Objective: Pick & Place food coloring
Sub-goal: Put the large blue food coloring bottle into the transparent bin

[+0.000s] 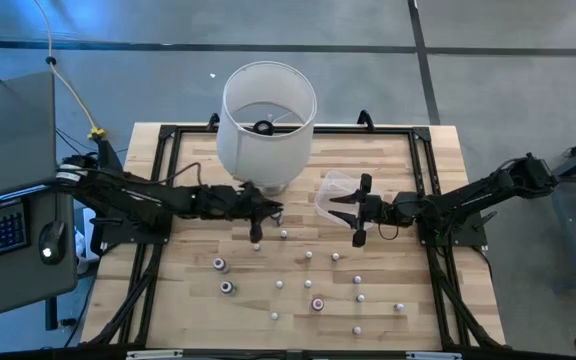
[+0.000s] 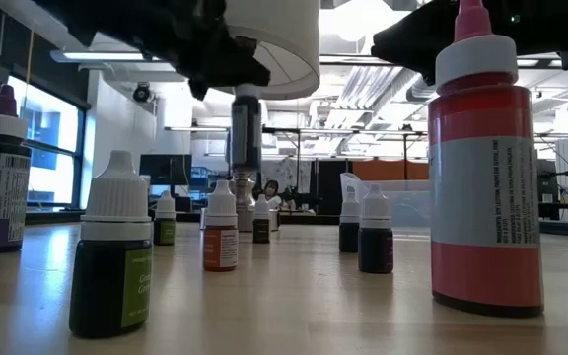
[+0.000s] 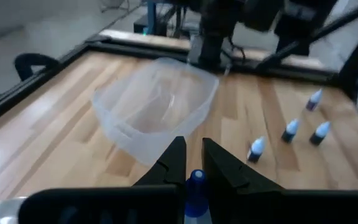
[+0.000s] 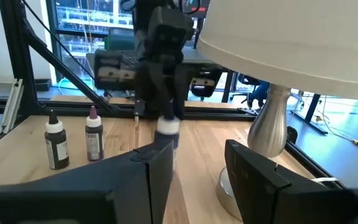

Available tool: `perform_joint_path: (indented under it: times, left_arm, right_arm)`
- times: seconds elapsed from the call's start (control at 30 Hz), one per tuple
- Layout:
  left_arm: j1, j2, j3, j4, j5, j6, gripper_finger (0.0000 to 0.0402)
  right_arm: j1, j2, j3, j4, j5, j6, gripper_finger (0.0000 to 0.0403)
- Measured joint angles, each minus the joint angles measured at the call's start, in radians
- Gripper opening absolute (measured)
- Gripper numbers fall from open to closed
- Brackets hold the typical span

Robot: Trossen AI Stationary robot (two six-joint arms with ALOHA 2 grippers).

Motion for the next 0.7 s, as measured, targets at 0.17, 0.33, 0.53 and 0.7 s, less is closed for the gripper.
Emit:
perform_joint_path:
  times: [0.17, 0.33, 0.53, 0.7]
  left_arm:
    - [-0.048, 0.127, 0.118, 0.012, -0.087, 0.013, 0.0020]
    - [-0.074, 0.258, 0.243, 0.042, -0.208, 0.015, 0.0020]
    - [-0.077, 0.400, 0.403, 0.044, -0.269, 0.096, 0.0020]
    - [-0.077, 0.489, 0.526, 0.048, -0.295, 0.127, 0.0020]
  right_arm:
    - [0.000, 0.000, 0.000, 0.004, 0.006, -0.032, 0.0140]
    - [0.000, -0.011, 0.000, 0.007, 0.072, -0.045, 0.0140]
    - [0.004, -0.042, 0.000, 0.000, 0.146, -0.060, 0.0140]
    - [0.022, -0.081, 0.000, -0.031, 0.178, -0.061, 0.0140]
